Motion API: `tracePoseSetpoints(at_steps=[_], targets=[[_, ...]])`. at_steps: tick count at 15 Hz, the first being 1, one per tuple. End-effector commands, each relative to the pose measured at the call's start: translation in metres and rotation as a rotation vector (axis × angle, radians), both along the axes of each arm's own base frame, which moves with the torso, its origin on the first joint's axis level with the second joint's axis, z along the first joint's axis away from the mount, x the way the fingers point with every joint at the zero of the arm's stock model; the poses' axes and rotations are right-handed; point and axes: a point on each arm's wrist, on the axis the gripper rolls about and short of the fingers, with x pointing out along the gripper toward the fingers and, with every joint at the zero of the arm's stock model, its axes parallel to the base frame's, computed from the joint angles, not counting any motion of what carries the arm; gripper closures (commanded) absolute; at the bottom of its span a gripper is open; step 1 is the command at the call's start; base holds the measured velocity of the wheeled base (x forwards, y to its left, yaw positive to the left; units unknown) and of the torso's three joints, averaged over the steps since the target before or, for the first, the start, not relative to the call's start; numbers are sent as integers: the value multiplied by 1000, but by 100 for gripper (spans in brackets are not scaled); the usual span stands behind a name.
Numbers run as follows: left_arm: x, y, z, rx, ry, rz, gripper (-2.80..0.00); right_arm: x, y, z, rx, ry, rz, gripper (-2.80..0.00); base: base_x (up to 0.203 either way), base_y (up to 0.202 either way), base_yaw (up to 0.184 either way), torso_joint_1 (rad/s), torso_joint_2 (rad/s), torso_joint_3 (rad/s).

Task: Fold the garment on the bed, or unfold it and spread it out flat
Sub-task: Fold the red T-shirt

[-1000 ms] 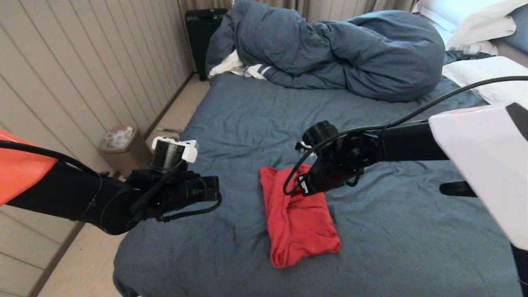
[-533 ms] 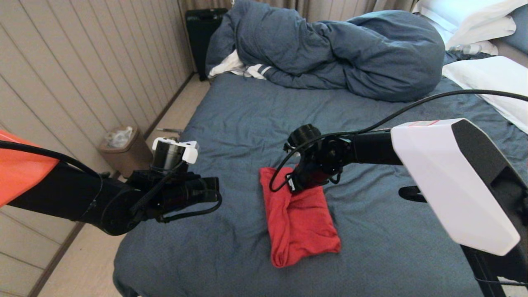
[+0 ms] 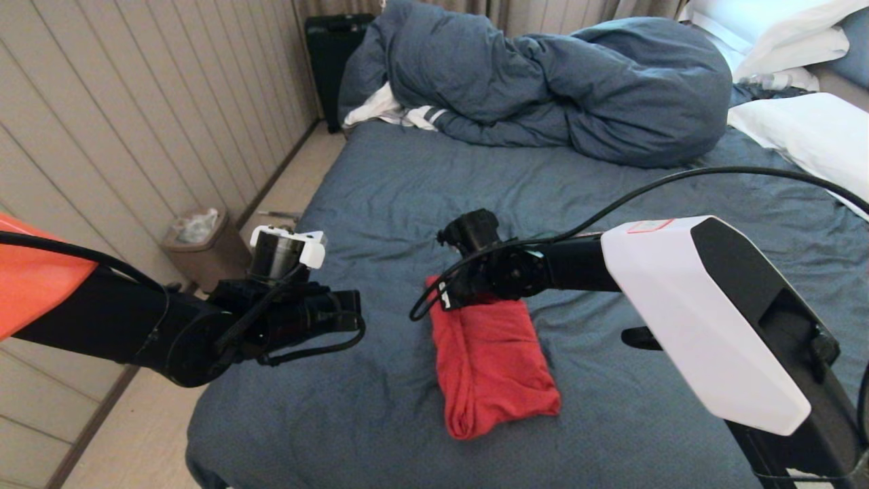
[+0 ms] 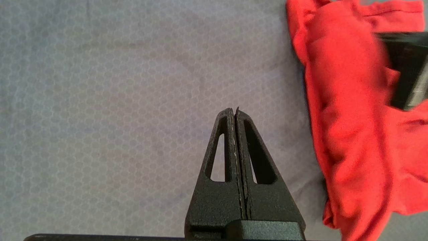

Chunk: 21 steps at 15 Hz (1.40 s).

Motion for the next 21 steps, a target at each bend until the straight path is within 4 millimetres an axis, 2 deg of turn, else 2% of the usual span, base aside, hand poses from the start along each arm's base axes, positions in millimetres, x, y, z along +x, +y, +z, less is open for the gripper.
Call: tracePoseSetpoints(at_steps=[1,5,7,11,13,15,17,18,19,21], targets=[[0,0,-1,-2,-3,3,0,-3,11,-1,20,-34,21,0,0,0,0,0,0,0],[0,0,0,-8,-13,3,0,-9,31,-18,0,-27,71,0,0,0,0,0,0,0],[0,0,0,-7,-12,3,0,-11,35,-15,15,-43,80,0,0,0,0,0,0,0],[-1,1,3,-13,-21,5,0,-16,36,17,96,-140,78,0,0,0,0,0,0,0],[-2,1,14,-30,-49,2,0,-22,30,38,123,-167,58,0,0,0,0,0,0,0],[-8,-5,26,-49,-81,-21,0,-30,19,63,150,-190,40,0,0,0,0,0,0,0],[-17,-25,32,-54,-92,-85,0,-44,-3,83,123,-130,6,0,0,0,0,0,0,0],[-21,-39,37,-57,-95,-127,0,-51,-18,87,107,-55,-38,0,0,0,0,0,0,0],[-24,-54,40,-61,-87,-177,0,-55,-31,82,80,29,-81,0,0,0,0,0,0,0],[-27,-83,26,-54,-14,-297,0,-63,-56,67,7,183,-146,0,0,0,0,0,0,0]])
